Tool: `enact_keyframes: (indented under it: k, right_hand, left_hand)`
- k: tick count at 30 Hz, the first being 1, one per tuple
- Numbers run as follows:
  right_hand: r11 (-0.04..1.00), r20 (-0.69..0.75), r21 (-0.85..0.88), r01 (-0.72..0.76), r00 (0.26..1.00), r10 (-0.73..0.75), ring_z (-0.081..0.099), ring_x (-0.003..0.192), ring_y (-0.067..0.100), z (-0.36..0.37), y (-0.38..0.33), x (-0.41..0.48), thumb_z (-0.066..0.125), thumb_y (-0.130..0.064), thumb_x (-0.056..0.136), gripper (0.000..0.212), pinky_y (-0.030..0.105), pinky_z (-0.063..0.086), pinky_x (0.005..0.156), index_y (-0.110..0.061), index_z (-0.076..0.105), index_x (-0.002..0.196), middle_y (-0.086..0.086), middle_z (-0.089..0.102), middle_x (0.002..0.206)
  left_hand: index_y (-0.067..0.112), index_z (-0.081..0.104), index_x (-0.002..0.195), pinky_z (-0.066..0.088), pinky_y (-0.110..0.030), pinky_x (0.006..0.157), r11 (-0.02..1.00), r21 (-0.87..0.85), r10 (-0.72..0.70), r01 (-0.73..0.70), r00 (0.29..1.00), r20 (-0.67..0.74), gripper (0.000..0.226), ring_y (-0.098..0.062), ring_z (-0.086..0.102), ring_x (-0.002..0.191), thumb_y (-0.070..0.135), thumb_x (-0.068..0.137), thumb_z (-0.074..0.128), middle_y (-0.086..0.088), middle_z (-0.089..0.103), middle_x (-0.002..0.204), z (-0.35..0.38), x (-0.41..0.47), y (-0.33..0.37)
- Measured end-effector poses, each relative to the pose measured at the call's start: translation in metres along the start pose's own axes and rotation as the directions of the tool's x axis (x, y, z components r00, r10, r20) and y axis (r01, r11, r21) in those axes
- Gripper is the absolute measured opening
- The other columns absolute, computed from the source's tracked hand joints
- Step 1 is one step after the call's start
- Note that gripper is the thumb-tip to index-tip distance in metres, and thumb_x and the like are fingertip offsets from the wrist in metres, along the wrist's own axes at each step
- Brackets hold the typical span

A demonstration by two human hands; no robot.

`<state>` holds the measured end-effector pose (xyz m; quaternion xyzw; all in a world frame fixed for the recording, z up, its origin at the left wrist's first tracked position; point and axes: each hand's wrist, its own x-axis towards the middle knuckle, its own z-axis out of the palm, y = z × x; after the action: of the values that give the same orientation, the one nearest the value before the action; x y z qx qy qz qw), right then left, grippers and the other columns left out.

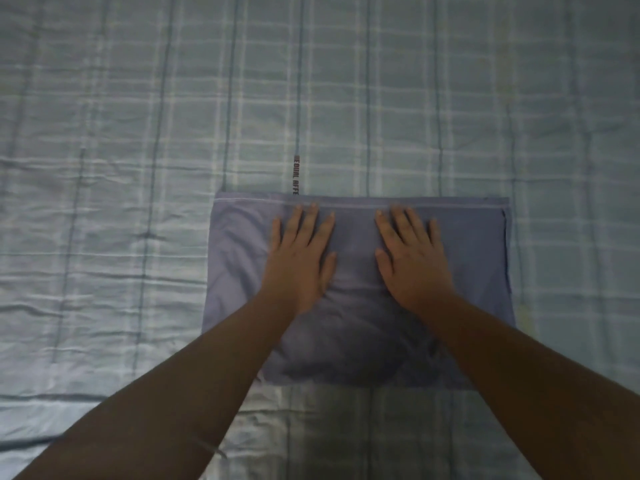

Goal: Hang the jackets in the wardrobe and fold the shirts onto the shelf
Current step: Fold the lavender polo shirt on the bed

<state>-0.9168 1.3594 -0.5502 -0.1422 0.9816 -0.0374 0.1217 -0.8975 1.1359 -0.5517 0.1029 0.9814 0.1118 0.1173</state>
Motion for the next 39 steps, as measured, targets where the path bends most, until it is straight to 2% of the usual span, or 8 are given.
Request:
enact_keyframes:
  k: [6, 9, 20, 24, 28, 32, 35, 39]
  right_hand:
    - [0.983, -0.063, 0.091, -0.162, 0.984, 0.168, 0.027, 0.145, 0.037, 0.012, 0.025, -0.108, 0.033, -0.038, 0.096, 0.062, 0.057, 0.016, 0.118, -0.012, 0.031, 0.152, 0.018, 0.03, 0.157]
    - [0.968, -0.039, 0.071, -0.242, 0.969, 0.245, 0.031, 0.141, 0.04, 0.024, 0.042, -0.147, 0.033, -0.036, 0.094, 0.064, 0.059, 0.02, 0.116, -0.007, 0.033, 0.151, 0.022, 0.035, 0.154]
    - [0.967, 0.012, 0.033, -0.252, 0.968, 0.251, 0.032, 0.142, 0.037, 0.05, 0.057, -0.165, 0.036, -0.037, 0.092, 0.065, 0.054, 0.02, 0.118, -0.013, 0.034, 0.152, 0.018, 0.035, 0.155]
    - [0.952, -0.011, 0.205, -0.226, 0.972, 0.233, 0.035, 0.141, 0.036, 0.034, 0.059, -0.167, 0.037, -0.038, 0.093, 0.063, 0.052, 0.024, 0.117, -0.012, 0.039, 0.15, 0.015, 0.04, 0.153]
    - [0.842, -0.099, 0.454, -0.29, 0.923, 0.371, 0.053, 0.118, 0.035, 0.011, 0.069, -0.172, 0.045, -0.029, 0.085, 0.051, 0.047, 0.04, 0.105, -0.004, 0.058, 0.127, 0.019, 0.059, 0.127]
    - [0.658, 0.051, 0.505, -0.559, 0.781, 0.623, 0.061, 0.093, 0.038, 0.001, 0.086, -0.188, 0.056, -0.014, 0.077, 0.035, 0.047, 0.052, 0.082, -0.011, 0.06, 0.112, 0.015, 0.064, 0.103]
    - [0.553, 0.226, 0.477, -0.684, 0.703, 0.674, 0.062, 0.092, 0.037, 0.002, 0.091, -0.203, 0.066, -0.025, 0.074, 0.035, 0.043, 0.052, 0.076, -0.015, 0.059, 0.107, 0.013, 0.063, 0.097]
    - [0.41, 0.387, 0.525, -0.746, 0.638, 0.665, 0.066, 0.087, 0.031, 0.004, 0.098, -0.207, 0.066, -0.041, 0.072, 0.036, 0.038, 0.053, 0.069, -0.018, 0.056, 0.098, 0.007, 0.064, 0.091]
  left_hand:
    - [0.014, 0.036, 0.152, 0.018, -0.061, 0.117, 0.987, 0.057, -0.147, 0.15, 0.988, -0.05, 0.061, -0.037, 0.025, 0.147, 0.038, 0.095, 0.04, -0.017, 0.032, 0.157, 0.01, -0.105, -0.043]
    - [0.013, 0.04, 0.15, 0.023, -0.061, 0.115, 0.991, 0.072, -0.111, 0.116, 0.992, -0.066, 0.061, -0.04, 0.031, 0.144, 0.037, 0.094, 0.043, -0.02, 0.035, 0.155, 0.021, -0.145, -0.055]
    - [0.016, 0.034, 0.153, 0.02, -0.058, 0.117, 0.981, 0.164, -0.105, 0.103, 0.994, 0.004, 0.062, -0.038, 0.022, 0.148, 0.042, 0.097, 0.035, -0.016, 0.028, 0.159, 0.039, -0.155, -0.061]
    - [0.012, 0.049, 0.143, 0.014, -0.059, 0.119, 0.982, 0.115, -0.145, 0.151, 0.988, -0.058, 0.058, -0.037, 0.032, 0.144, 0.04, 0.093, 0.042, -0.015, 0.042, 0.151, 0.018, -0.15, -0.05]
    - [0.003, 0.06, 0.117, 0.039, -0.051, 0.104, 0.998, -0.045, 0.035, -0.043, 0.985, -0.168, 0.038, -0.04, 0.054, 0.116, 0.026, 0.092, 0.043, -0.017, 0.061, 0.118, -0.008, -0.113, -0.007]
    - [0.013, 0.062, 0.106, 0.048, -0.041, 0.077, 0.993, -0.094, 0.074, -0.072, 0.997, 0.02, 0.033, -0.034, 0.059, 0.09, 0.031, 0.089, 0.04, -0.01, 0.064, 0.097, -0.026, -0.046, 0.085]
    - [0.018, 0.054, 0.103, 0.042, -0.037, 0.071, 0.992, -0.128, 0.033, -0.003, 0.972, 0.231, 0.02, -0.033, 0.061, 0.095, 0.033, 0.097, 0.042, -0.009, 0.062, 0.103, -0.029, 0.008, 0.16]
    - [0.014, 0.054, 0.112, 0.046, -0.039, 0.084, 0.974, -0.211, -0.02, 0.083, 0.958, 0.287, 0.034, -0.033, 0.061, 0.106, 0.044, 0.097, 0.049, -0.012, 0.063, 0.115, -0.022, 0.072, 0.239]
